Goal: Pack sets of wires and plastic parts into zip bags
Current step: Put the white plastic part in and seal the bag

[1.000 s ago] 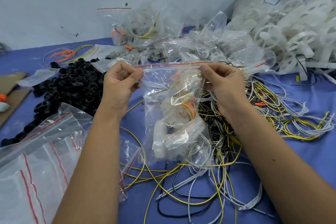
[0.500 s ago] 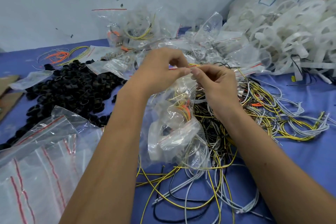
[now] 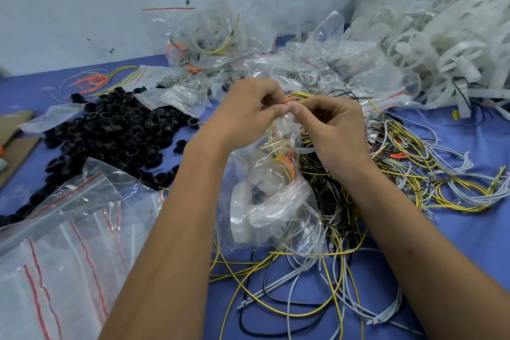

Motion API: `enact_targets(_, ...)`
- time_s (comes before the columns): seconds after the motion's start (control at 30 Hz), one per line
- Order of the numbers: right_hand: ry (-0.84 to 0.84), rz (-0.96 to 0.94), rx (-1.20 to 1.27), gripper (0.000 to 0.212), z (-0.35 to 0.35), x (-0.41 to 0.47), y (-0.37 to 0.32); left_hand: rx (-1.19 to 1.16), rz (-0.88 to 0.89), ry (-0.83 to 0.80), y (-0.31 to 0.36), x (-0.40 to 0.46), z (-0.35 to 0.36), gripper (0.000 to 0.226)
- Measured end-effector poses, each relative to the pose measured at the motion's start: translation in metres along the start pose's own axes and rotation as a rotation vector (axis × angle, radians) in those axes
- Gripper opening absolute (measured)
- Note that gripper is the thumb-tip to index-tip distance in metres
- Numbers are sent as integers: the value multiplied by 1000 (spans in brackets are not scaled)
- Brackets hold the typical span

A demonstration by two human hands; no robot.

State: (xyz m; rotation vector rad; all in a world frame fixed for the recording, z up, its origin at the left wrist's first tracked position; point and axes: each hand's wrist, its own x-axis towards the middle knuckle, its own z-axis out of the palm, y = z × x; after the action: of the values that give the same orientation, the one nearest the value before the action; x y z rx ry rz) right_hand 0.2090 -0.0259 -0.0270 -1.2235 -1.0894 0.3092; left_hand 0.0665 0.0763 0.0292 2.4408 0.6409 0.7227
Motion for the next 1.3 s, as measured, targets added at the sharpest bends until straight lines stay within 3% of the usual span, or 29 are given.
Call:
enact_targets(0.63,-46,8,50,16,3,2,4,13,-66,-49,-9,-5,-18,5)
enact_targets(1.3,6,92,112,8,0,2,5,8,-98,-28,-21,-12,-31,10)
